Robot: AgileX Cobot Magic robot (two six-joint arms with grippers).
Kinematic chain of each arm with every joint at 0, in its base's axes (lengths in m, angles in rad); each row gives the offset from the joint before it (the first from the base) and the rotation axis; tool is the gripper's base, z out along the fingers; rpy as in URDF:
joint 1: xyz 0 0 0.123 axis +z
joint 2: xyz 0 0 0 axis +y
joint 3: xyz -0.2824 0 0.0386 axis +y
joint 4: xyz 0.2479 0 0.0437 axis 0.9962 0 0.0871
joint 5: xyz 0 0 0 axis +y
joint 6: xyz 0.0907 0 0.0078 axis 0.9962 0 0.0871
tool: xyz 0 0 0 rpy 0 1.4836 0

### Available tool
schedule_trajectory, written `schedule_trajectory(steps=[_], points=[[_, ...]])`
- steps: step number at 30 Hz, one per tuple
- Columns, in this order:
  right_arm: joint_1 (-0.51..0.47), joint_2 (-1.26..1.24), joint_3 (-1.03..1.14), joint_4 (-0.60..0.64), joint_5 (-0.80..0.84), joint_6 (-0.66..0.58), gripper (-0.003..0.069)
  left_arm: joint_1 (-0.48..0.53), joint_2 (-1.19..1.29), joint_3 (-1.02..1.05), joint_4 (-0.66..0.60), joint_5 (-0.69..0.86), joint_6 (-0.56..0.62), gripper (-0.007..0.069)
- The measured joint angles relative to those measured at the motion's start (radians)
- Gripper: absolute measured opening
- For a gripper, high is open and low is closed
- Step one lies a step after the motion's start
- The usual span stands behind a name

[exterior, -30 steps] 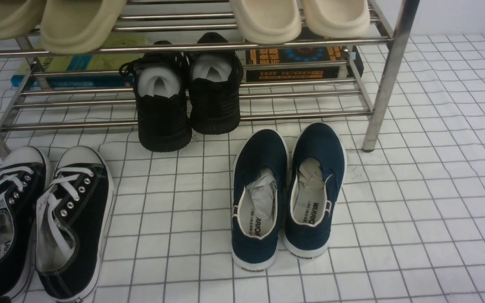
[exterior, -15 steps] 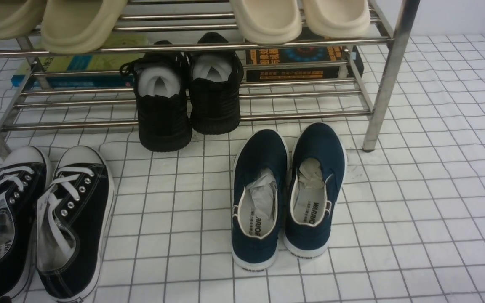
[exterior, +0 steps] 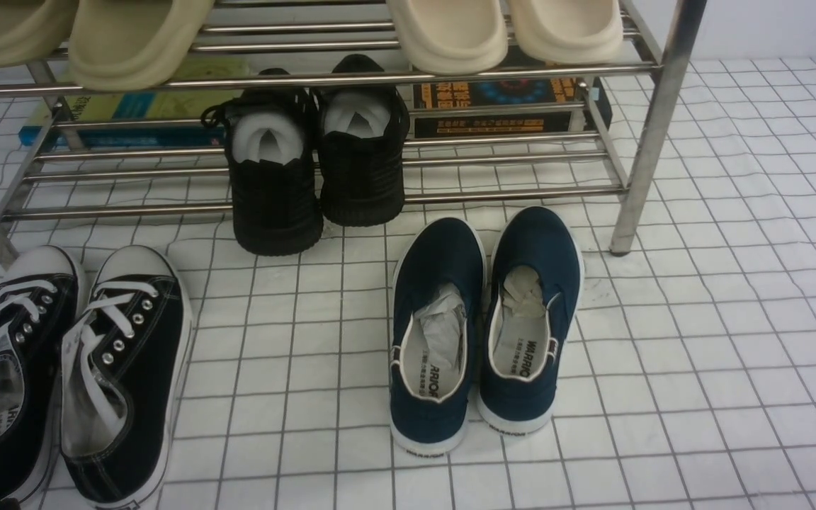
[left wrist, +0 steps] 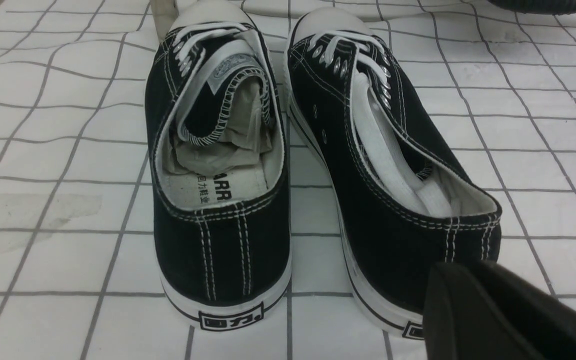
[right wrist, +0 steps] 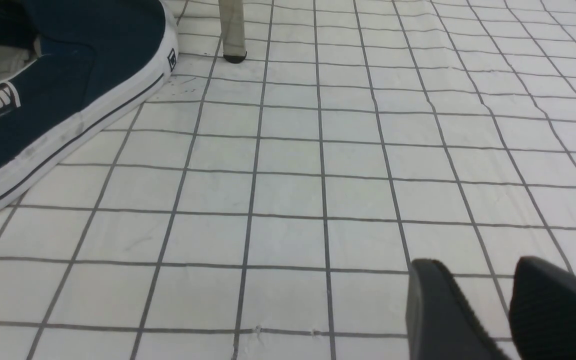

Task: Take the shoes off the shelf with your hand from the white checkered tablecloth.

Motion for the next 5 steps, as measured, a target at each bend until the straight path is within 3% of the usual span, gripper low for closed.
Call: schedule_trajectory(steps=[5], points=[[0.000, 0.000, 0.000, 0.000, 0.000, 0.000, 0.0239, 0.000, 0.000, 0.000, 0.000, 0.000, 0.000, 0.0072]])
